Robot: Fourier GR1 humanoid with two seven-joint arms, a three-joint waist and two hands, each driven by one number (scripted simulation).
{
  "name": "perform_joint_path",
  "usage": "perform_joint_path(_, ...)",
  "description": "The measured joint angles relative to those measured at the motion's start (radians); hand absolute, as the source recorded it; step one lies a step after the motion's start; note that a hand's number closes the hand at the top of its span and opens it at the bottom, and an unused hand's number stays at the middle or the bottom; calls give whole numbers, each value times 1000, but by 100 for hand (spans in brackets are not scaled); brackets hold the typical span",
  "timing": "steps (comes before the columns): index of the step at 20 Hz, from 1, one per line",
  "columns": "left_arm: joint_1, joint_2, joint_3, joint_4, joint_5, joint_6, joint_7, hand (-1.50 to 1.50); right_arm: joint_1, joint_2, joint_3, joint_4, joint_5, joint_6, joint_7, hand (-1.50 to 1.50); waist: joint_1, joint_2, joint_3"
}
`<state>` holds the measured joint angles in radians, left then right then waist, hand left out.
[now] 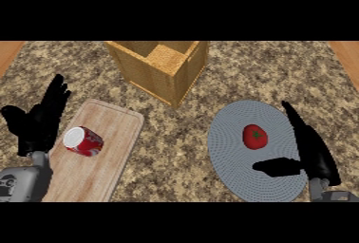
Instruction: Pick the tomato from the placemat and place it in the basket
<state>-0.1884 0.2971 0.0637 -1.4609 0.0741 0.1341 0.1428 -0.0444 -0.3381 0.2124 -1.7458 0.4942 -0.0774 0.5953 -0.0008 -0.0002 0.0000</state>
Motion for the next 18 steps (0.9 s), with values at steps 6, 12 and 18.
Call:
perform_joint_path(6,1,-30,6,-38,-37,3,33,0,2,63,-19,33,51,12,-29,-150,0,0,0)
perform_joint_path(12,6,-38,27,-48,-45,-24,40,0,-5,88,-48,95,107,30,-46,-150,1,0,0)
perform_joint_path(18,-5,-44,57,-15,-56,-47,18,0,-17,129,-62,155,154,34,-73,-150,0,0,0)
